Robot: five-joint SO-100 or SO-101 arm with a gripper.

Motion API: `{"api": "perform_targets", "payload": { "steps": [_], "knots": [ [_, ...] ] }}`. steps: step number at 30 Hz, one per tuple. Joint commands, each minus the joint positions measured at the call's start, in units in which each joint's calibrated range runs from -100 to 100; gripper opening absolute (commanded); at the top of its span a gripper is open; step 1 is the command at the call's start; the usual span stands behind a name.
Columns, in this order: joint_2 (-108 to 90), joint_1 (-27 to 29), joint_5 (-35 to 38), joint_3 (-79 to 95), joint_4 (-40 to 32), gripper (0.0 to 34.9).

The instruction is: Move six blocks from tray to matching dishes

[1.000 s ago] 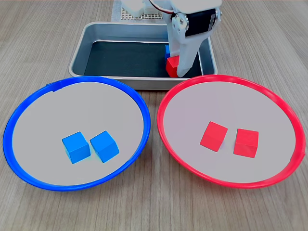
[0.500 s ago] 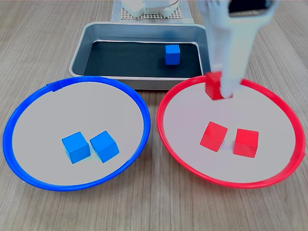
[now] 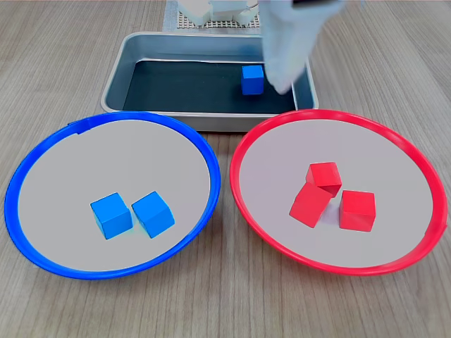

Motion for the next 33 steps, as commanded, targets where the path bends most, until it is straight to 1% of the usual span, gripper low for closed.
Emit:
{"api": "perform_targets", "payload": {
  "steps": [1, 3, 5, 6, 7, 8, 10, 12, 15, 17, 21, 24, 33],
  "knots": [
    [-11.6, 7.2, 1.0, 9.6, 8.4, 0.2],
    [-14.8, 10.5, 1.5, 15.7, 8.1, 0.2],
    [-17.3, 12.7, 2.4, 22.1, 6.8, 0.5],
    [-18.2, 13.3, 3.1, 25.1, 6.1, 2.4],
    [-18.8, 13.8, 3.4, 27.2, 5.5, 5.0],
    [-19.2, 14.1, 3.6, 29.0, 4.7, 9.2],
    [-19.6, 14.1, 3.3, 31.5, 3.4, 15.0],
    [-19.8, 13.2, 2.0, 33.3, 2.2, 19.0],
    [-19.6, 11.5, -0.6, 33.7, 1.7, 21.2],
    [-19.3, 9.7, -2.3, 33.7, 1.7, 21.4],
    [-18.5, 6.5, -4.5, 34.8, 0.0, 19.9],
    [-17.4, 4.6, -5.5, 35.2, -1.6, 18.1],
    [-11.8, 2.0, -7.0, 34.1, -6.6, 13.0]
  ]
}}
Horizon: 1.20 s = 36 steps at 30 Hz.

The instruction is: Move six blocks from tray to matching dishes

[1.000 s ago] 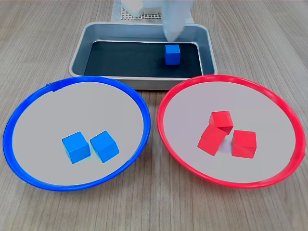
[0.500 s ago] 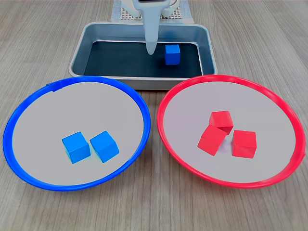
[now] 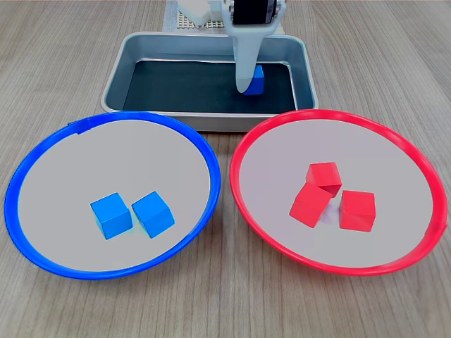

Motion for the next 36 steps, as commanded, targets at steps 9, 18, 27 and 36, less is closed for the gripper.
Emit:
{"api": "perform_targets", "payload": {
  "steps": [9, 18, 27, 36],
  "knots": [
    [4.0, -3.8, -1.1, -1.5, -2.7, 2.1],
    [1.8, 11.2, 3.1, -28.1, 14.0, 0.3],
    [29.2, 20.4, 4.2, -62.8, 1.7, 0.3],
    [27.4, 19.6, 11.5, -51.8, -14.3, 18.6]
  ]
}}
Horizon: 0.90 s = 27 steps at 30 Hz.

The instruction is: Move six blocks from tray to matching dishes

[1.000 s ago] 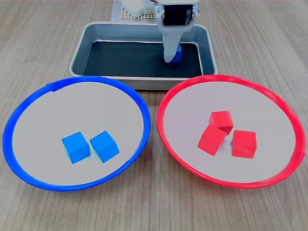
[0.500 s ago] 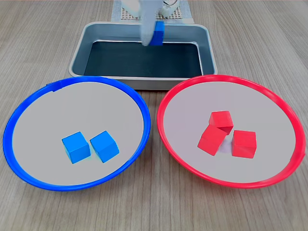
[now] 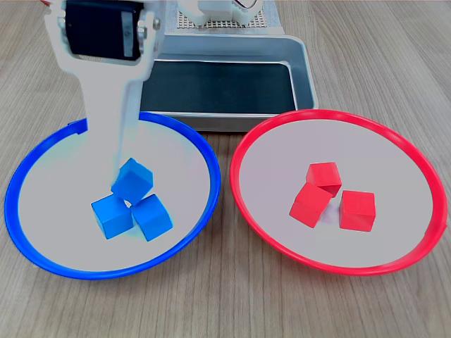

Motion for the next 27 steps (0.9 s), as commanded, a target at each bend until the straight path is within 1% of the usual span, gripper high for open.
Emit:
{"api": "perform_targets", "payload": {
  "steps": [1, 2, 3, 4, 5, 8, 9, 10, 13, 15, 17, 19, 20, 22, 24, 27],
  "knots": [
    [-9.1, 0.0, 2.5, 9.3, -7.7, 15.8],
    [-12.8, 0.1, 2.5, 13.6, -10.1, 12.5],
    [-16.7, 0.2, 2.4, 18.4, -12.9, 8.3],
    [-22.1, 0.3, 2.0, 24.5, -16.7, 1.6],
    [-27.2, 0.1, 1.6, 30.8, -20.5, 0.3],
    [-46.3, -1.9, -1.3, 52.8, -33.3, 0.2],
    [-55.0, -3.3, -2.5, 61.3, -36.1, 0.1],
    [-61.6, -4.7, -3.7, 67.4, -37.0, 0.1],
    [-80.1, -8.7, -6.8, 82.2, -35.4, 0.0],
    [-91.2, -10.4, -8.1, 89.3, -31.4, 0.0],
    [-106.6, -11.6, -8.1, 98.4, -22.4, 0.0],
    [-115.4, -11.0, -7.8, 103.5, -15.1, 0.0],
    [-118.8, -10.3, -7.7, 105.7, -12.0, 0.0],
    [-122.4, -9.3, -7.4, 108.3, -8.5, 0.0],
    [-124.3, -8.3, -7.1, 110.7, -7.2, 0.0],
    [-124.3, -5.8, -6.3, 115.1, -8.6, 0.0]
  ]
}}
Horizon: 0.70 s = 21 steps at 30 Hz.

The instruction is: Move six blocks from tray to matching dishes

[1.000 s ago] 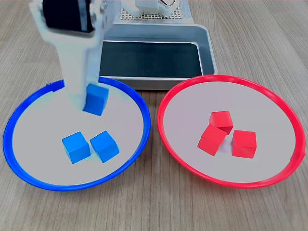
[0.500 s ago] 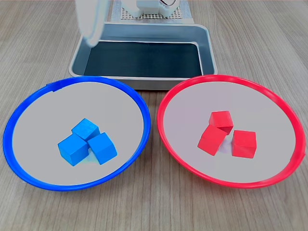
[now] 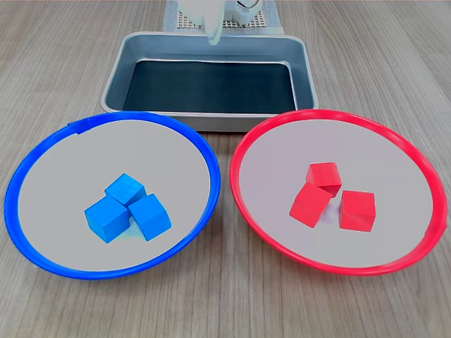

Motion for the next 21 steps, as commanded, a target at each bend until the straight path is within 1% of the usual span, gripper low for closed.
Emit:
{"api": "perform_targets", "payload": {
  "steps": [1, 3, 21],
  "knots": [
    [-1.7, 2.6, 1.1, 3.8, -0.7, 0.0],
    [-1.7, 3.5, 1.0, 4.4, -1.4, 0.0],
    [-1.7, 2.8, 1.5, 4.8, -2.7, 0.4]
  ]
}}
